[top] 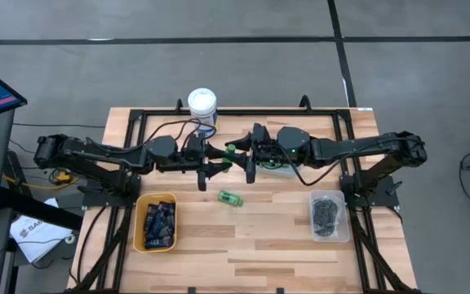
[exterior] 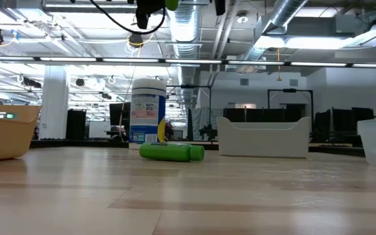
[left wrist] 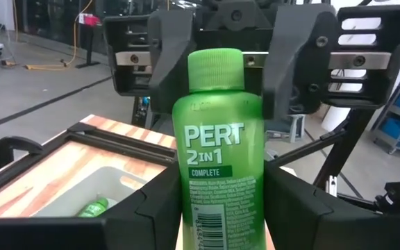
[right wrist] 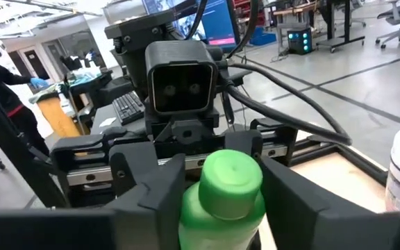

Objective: Pick & Place Travel size toiletries
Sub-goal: Put the green shampoo into the gray bin

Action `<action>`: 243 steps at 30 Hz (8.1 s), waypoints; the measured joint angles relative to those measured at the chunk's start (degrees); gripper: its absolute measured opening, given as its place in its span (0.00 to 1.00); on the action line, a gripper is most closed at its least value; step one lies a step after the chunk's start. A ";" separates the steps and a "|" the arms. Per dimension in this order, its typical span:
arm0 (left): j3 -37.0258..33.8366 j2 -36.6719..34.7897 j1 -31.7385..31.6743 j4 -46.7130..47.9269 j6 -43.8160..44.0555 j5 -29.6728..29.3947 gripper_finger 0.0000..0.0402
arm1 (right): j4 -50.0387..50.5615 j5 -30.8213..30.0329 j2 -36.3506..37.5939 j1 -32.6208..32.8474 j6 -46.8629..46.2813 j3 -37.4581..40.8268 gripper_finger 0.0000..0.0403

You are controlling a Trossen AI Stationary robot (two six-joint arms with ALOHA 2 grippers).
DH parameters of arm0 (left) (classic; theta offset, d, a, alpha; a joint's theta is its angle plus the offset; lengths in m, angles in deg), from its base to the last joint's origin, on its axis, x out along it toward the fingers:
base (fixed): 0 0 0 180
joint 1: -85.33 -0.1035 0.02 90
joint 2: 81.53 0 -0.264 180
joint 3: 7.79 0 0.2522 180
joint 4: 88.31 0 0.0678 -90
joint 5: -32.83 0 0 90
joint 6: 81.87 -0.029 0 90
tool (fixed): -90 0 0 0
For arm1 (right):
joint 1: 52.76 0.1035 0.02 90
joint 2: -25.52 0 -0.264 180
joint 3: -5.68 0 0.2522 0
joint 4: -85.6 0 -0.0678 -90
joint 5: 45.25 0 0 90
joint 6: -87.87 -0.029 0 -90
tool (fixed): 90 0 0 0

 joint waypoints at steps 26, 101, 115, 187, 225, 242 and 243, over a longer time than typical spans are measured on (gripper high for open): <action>0.17 -0.31 0.03 -0.23 2.59 0.50 0.67 | 7.74 -0.97 5.26 -2.68 -1.53 0.12 0.21; 0.00 -0.70 1.16 4.13 2.45 0.33 0.67 | 63.20 -6.43 14.24 -8.81 -15.06 0.02 0.22; 0.00 -0.70 1.53 3.61 11.77 0.31 0.67 | 64.14 -6.44 14.24 -8.81 -15.12 0.02 0.22; 0.00 -16.61 1.60 0.73 17.29 10.38 0.67 | 70.41 -7.97 3.91 -9.17 -11.35 -0.07 0.22; 0.00 -16.59 1.60 0.80 17.45 11.06 0.67 | 66.10 -8.77 -12.50 -13.90 8.34 -4.50 0.58; 0.00 -16.74 1.60 0.78 14.97 15.93 0.67 | 56.30 1.58 -14.36 3.57 5.35 -14.71 0.63; 0.00 -16.74 1.60 0.71 14.97 15.94 0.67 | 57.21 1.79 -15.12 4.22 4.67 -14.56 0.63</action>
